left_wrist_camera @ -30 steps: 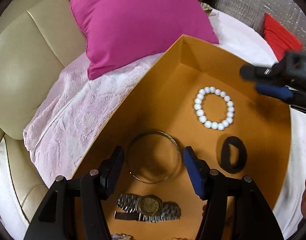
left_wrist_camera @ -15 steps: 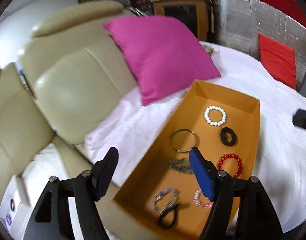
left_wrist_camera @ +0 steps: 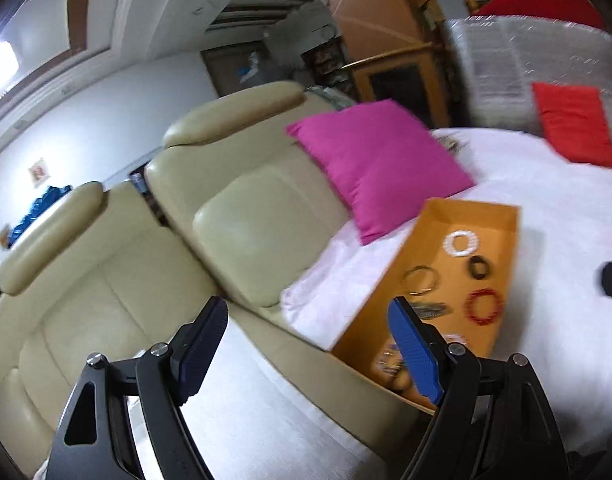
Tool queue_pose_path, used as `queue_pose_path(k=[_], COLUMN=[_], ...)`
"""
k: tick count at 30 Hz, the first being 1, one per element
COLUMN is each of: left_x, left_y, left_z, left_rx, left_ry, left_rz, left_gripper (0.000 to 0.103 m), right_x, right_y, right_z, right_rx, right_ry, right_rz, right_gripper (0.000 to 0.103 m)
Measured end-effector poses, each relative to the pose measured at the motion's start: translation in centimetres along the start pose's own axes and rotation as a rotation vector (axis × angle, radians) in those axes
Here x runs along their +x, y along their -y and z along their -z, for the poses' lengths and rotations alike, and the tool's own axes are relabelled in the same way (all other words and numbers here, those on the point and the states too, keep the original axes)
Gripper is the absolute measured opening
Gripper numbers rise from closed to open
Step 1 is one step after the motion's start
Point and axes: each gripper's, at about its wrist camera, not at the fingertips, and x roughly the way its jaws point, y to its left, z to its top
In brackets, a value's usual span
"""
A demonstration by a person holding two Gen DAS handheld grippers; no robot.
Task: Organize jewelry
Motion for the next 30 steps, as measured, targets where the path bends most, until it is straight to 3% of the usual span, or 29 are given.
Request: queue_pose_path(k=[3, 12, 19, 30], left_x=[-2.2, -5.7, -6.8, -6.6], left_y=[-0.9, -3.2, -3.0, -3.0], left_z=[-0.3, -0.6, -0.7, -0.5], left_rx=[-0.047, -0.134, -0.108, -0.113], left_ry=[-0.005, 0.040, 0.059, 0.055], left_rz=[0.074, 0.174, 0.147, 0.148], left_gripper=[0.083, 0.083, 0.083, 0.083], right_x=[-1.7, -6.1, -7.6, -7.0], right_y=[-1.1, -4.3, -6.6, -6.7], right_z=[0.4, 0.8, 0.8, 0.7], right_rx=[0.015, -0.021, -0.060, -0.028], right_ry=[-0.008, 0.042, 0.097, 0.084], right_rz=[0.032, 0.171, 0.275, 0.273], right_gripper=[0.066, 0.066, 0.068, 0.069])
